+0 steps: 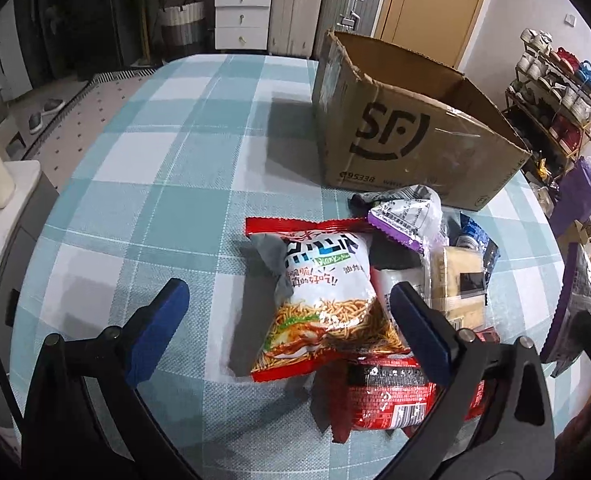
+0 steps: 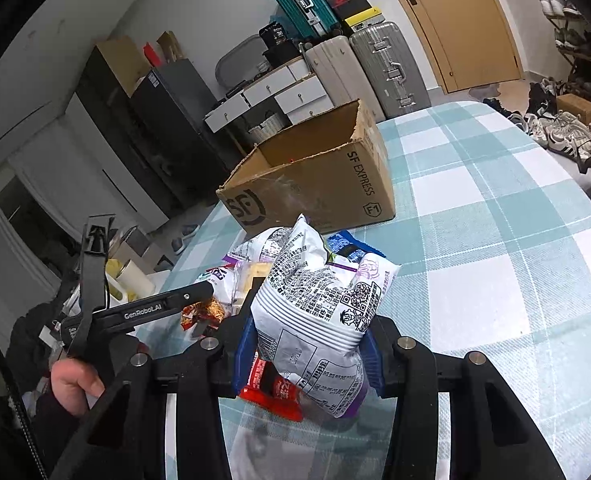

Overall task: Organize snacks
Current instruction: 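Grasp the red-topped white noodle bag with the left tool while the right tool holds its bag, then lift both held bags and carry them over the cardboard box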

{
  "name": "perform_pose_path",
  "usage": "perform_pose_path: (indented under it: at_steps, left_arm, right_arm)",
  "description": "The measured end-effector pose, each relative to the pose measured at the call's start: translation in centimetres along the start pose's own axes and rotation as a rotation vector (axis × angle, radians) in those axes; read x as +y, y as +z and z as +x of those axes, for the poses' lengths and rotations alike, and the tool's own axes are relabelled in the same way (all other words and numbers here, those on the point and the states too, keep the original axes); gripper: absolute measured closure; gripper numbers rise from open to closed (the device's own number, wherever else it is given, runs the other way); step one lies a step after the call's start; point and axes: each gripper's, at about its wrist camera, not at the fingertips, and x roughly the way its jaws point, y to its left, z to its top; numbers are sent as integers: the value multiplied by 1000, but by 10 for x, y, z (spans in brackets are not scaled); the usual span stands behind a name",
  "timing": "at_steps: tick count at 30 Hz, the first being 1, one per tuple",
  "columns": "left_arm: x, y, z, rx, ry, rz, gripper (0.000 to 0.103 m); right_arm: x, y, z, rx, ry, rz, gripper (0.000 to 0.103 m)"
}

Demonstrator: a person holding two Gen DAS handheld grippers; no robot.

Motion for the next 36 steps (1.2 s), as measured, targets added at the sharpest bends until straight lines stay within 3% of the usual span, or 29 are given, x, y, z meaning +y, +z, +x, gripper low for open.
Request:
perform_pose_path:
  at_steps: [9,11,12,13,18,26,36]
  left_arm:
    - [9,7,20,61,-82,-33,19]
    - [9,6,25,79,-111,-36,29]
    - [9,6,27,91,-131,-35,54]
    - [9,6,29,108,-155,-32,61]
    - [14,6,29,91,-201,-25,66]
    - [19,2,8,53,-170,-6,66]
    - [22,-6,-37,-3,-195,19,65]
  right_arm:
    - [2,-1,-10,-7,-11,0,58]
    - [2,-1,-10,-7,-14,1,57]
    - [2,-2,-11,-7,-16,0,57]
    - [3,-2,-13,-7,-16,-2,57]
    - [8,-5,-13,3,-11,-17,57]
    - [14,-8,-10,22,-1,-34,57]
    - [37,-12,-8,44,21,-113,57]
